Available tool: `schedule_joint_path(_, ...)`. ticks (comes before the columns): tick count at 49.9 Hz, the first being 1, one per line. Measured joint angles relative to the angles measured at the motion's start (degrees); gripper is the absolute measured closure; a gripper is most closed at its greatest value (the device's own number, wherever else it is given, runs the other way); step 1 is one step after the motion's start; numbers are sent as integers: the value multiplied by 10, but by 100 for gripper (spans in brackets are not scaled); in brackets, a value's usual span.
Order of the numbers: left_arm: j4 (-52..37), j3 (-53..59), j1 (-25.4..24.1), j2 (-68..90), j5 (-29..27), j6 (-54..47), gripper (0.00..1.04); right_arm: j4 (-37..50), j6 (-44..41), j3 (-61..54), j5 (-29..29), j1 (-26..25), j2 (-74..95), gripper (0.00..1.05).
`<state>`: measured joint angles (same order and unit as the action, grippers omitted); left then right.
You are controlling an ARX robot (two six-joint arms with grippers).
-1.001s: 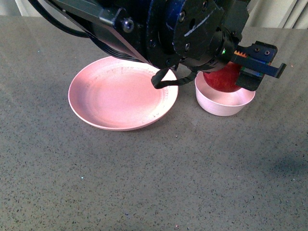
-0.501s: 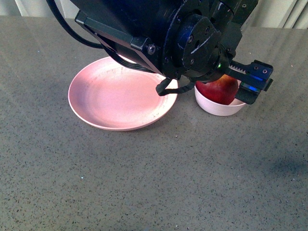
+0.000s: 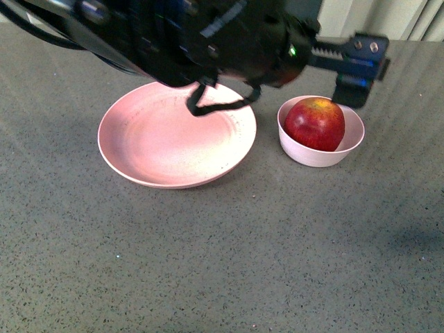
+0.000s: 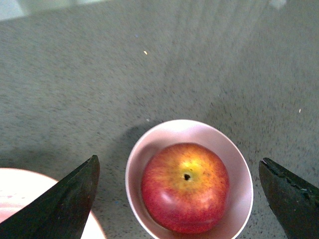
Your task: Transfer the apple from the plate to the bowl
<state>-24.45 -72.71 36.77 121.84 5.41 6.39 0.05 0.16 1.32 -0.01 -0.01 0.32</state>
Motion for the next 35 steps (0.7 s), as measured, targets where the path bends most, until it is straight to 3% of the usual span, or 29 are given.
schedule_joint_path(13, -52, 113, -69, -135, 5, 75, 9, 0, 0, 0, 0, 0, 0, 9)
schedule_joint_path(15, -71, 129, -74, -145, -20, 71, 11, 0, 0, 0, 0, 0, 0, 9)
schedule_joint_path(20, -254, 225, -88, -178, -236, 5, 28, 0, 0, 0, -1, 0, 0, 9)
schedule_joint_path(22, -311, 279, -102, -203, -285, -18, 37, 0, 0, 0, -1, 0, 0, 9)
schedule_joint_path(26, -354, 360, -133, -260, -286, -40, 53, 0, 0, 0, 0, 0, 0, 9)
schedule_joint_path(35, -371, 510, -198, -377, -220, -54, 94, 0, 0, 0, 0, 0, 0, 9)
